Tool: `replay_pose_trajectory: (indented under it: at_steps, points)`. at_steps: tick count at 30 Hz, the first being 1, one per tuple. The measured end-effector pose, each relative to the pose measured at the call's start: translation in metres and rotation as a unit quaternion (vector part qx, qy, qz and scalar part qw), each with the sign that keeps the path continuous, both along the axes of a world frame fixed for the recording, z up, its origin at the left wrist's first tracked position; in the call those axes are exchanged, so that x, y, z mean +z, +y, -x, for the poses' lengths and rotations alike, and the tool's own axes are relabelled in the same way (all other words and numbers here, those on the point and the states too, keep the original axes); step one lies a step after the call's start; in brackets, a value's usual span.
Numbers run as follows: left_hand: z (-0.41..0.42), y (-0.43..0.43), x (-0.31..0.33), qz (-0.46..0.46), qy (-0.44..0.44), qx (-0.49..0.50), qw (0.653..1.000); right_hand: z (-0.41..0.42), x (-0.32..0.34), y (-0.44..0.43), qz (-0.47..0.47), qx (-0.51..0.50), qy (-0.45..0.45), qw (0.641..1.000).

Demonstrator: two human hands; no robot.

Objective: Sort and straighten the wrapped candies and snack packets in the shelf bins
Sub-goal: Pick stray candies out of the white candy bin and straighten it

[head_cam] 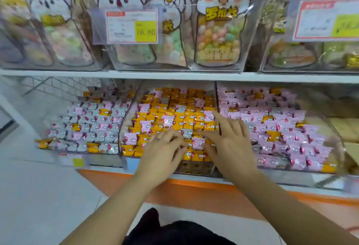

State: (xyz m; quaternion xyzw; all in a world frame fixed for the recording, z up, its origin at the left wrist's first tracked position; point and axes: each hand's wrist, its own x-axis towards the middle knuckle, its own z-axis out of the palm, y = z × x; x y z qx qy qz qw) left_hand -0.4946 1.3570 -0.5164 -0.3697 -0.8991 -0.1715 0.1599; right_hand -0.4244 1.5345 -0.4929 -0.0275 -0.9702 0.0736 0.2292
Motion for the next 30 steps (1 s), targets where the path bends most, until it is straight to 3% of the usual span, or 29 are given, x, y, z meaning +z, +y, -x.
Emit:
replay_pose_trajectory:
  at_steps: [6,13,22,27,30]
  points:
    - [0.004,-0.006,0.0,0.005,-0.045,-0.025,0.999,0.017,0.001,-0.006,-0.013,-0.002,-0.039,0.999]
    - [0.006,-0.006,0.005,0.011,-0.057,-0.035,0.998,0.013,0.017,-0.005,0.13,0.05,0.019,0.99]
    - [0.004,-0.006,0.011,0.009,-0.101,-0.034,0.994,-0.02,0.029,-0.014,0.312,0.093,0.062,0.943]
    - [-0.001,-0.002,0.023,0.042,-0.122,-0.023,0.991,-0.046,0.043,-0.014,0.355,0.096,0.085,0.926]
    - [-0.006,0.006,0.032,0.013,-0.133,-0.02,0.991,-0.063,0.055,-0.001,0.394,0.083,0.126,0.907]
